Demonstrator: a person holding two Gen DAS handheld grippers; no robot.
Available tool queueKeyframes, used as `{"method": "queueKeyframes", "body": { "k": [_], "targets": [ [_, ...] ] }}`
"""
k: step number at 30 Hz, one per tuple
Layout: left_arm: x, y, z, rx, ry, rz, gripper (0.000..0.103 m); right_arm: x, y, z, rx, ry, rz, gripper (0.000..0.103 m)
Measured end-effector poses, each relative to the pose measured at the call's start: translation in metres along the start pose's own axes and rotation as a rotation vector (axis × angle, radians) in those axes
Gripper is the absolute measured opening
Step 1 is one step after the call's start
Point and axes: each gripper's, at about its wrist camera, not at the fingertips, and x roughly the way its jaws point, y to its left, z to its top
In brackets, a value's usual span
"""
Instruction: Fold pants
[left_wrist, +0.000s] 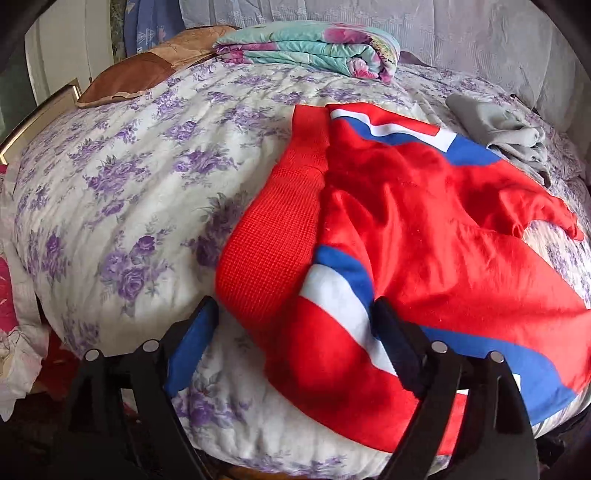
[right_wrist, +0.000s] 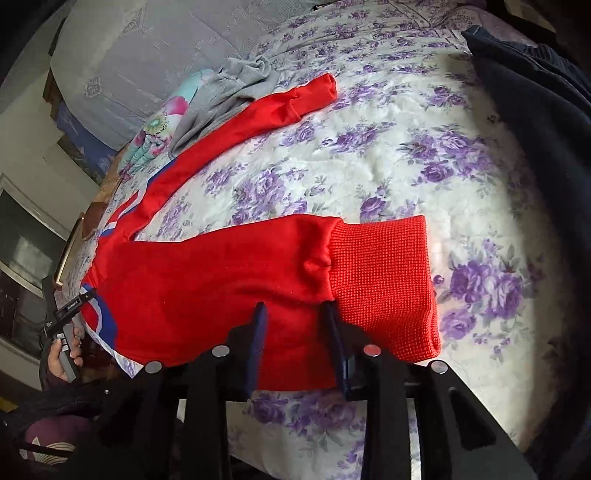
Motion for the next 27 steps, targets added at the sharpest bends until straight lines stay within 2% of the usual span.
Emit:
{"method": "queueKeyframes", "body": {
  "k": [1,3,5,6,8,9,11,15,20,22,24,25,27],
  "targets": [
    [-0.007,0.002,0.001,-0.010,0.001,0.005,0.083,-0.006,0.003,-0.001,0.001,-0.004,-0.002,0.037],
    [-0.026,0.002,0.009,0.006,-0.043,0.010,0.082,-0.018,0.021,0.003,-0.060,-0.037,-0.007,0.064],
    [-0.050,0.000,0.026,0.028,-0.122,0.026,0.084,-0.029,0.047,0.015,-0.152,-0.089,-0.013,0.068],
    [-0.059,0.001,0.037,0.027,-0.153,0.023,0.090,-0.032,0.062,0.024,-0.202,-0.098,0.015,0.068],
    [-0.064,0.001,0.065,0.015,-0.192,0.016,0.094,-0.032,0.100,0.047,-0.305,-0.116,0.057,0.074],
    [-0.058,-0.001,0.081,0.014,-0.186,0.018,0.094,-0.029,0.119,0.059,-0.357,-0.125,0.056,0.080],
    [-0.033,-0.007,0.112,0.014,-0.133,0.007,0.094,-0.012,0.162,0.087,-0.476,-0.129,0.041,0.084],
    [0.039,-0.015,0.157,-0.048,0.045,-0.038,0.094,0.057,0.235,0.142,-0.668,-0.049,-0.001,0.084],
    [0.104,-0.022,0.169,-0.168,0.214,-0.094,0.087,0.163,0.279,0.203,-0.769,0.075,-0.016,0.083],
    [0.116,-0.031,0.167,-0.155,0.227,-0.080,0.087,0.205,0.280,0.220,-0.779,0.125,-0.044,0.082],
    [0.117,-0.037,0.165,-0.142,0.202,-0.057,0.088,0.241,0.273,0.227,-0.779,0.193,-0.056,0.081],
    [0.116,-0.037,0.164,-0.143,0.189,-0.060,0.085,0.258,0.270,0.226,-0.790,0.220,-0.085,0.076],
    [0.113,-0.031,0.165,-0.159,0.174,-0.075,0.065,0.283,0.262,0.219,-0.822,0.297,-0.114,0.047]
  ]
}}
